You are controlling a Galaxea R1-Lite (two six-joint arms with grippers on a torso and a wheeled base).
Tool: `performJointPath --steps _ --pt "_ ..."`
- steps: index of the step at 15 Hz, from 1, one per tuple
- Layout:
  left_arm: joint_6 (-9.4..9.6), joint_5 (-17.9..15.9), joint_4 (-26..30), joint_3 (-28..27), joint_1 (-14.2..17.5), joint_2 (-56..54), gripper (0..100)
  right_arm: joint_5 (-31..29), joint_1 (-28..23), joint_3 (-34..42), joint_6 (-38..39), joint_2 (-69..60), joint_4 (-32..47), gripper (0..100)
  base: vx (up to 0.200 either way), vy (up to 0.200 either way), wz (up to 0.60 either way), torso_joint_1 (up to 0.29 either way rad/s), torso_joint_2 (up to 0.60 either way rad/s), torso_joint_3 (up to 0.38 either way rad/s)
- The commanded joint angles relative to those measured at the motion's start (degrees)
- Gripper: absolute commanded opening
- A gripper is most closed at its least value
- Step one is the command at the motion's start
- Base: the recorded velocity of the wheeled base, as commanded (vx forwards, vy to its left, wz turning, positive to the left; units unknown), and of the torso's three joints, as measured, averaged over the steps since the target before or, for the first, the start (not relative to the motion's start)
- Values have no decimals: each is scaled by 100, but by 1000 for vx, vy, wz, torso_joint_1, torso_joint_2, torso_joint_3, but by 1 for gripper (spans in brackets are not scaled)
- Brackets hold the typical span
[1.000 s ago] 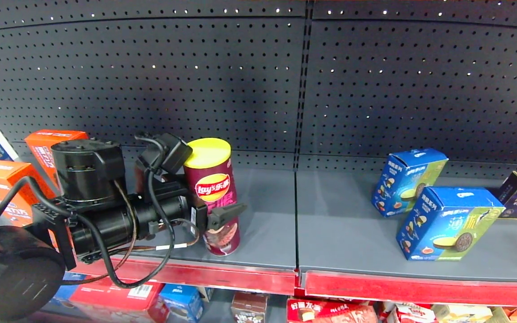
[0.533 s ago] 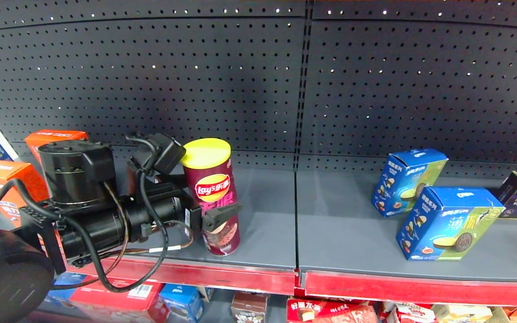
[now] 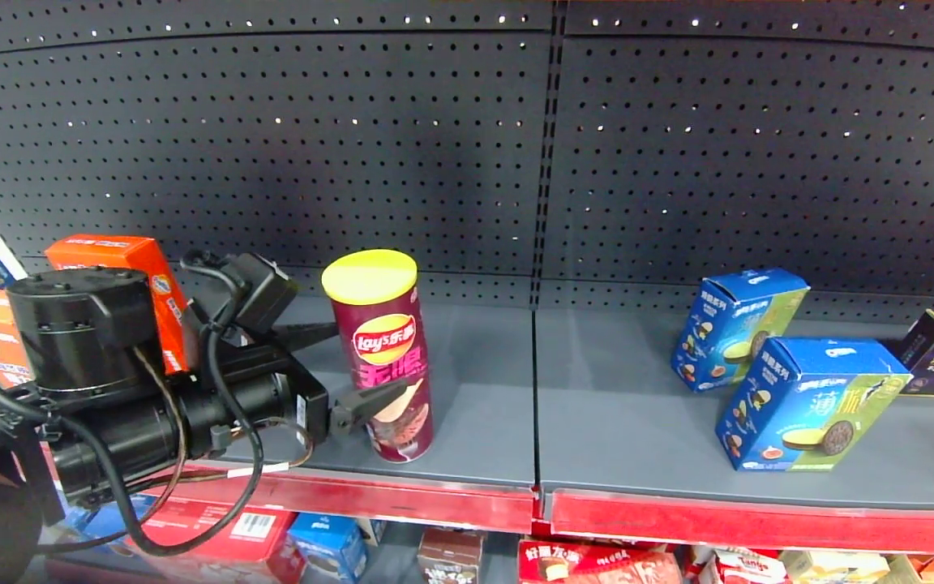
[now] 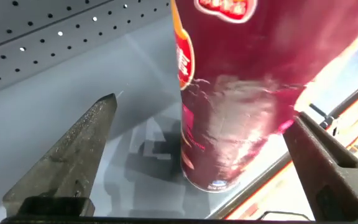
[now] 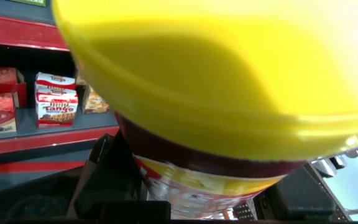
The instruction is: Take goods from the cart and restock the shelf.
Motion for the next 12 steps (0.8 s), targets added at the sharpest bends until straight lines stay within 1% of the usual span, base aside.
performJointPath --steps 1,3,4,9,12 --pt "-3 1 -3 43 -8 -136 100 1 -1 4 -1 7 2 0 0 0 0 0 0 0" --pt "-3 1 -3 149 -8 -232 100 -8 -1 4 -1 -1 2 0 0 0 0 0 0 0" --pt "-3 10 -3 369 97 -382 100 1 -1 -5 -1 -1 2 0 0 0 0 0 0 0" --pt "5 27 6 905 484 -874 100 1 -1 -14 -1 -45 2 0 0 0 0 0 0 0" --pt "5 45 -3 914 537 -892 100 1 8 -58 -1 -45 -6 0 0 0 0 0 0 0"
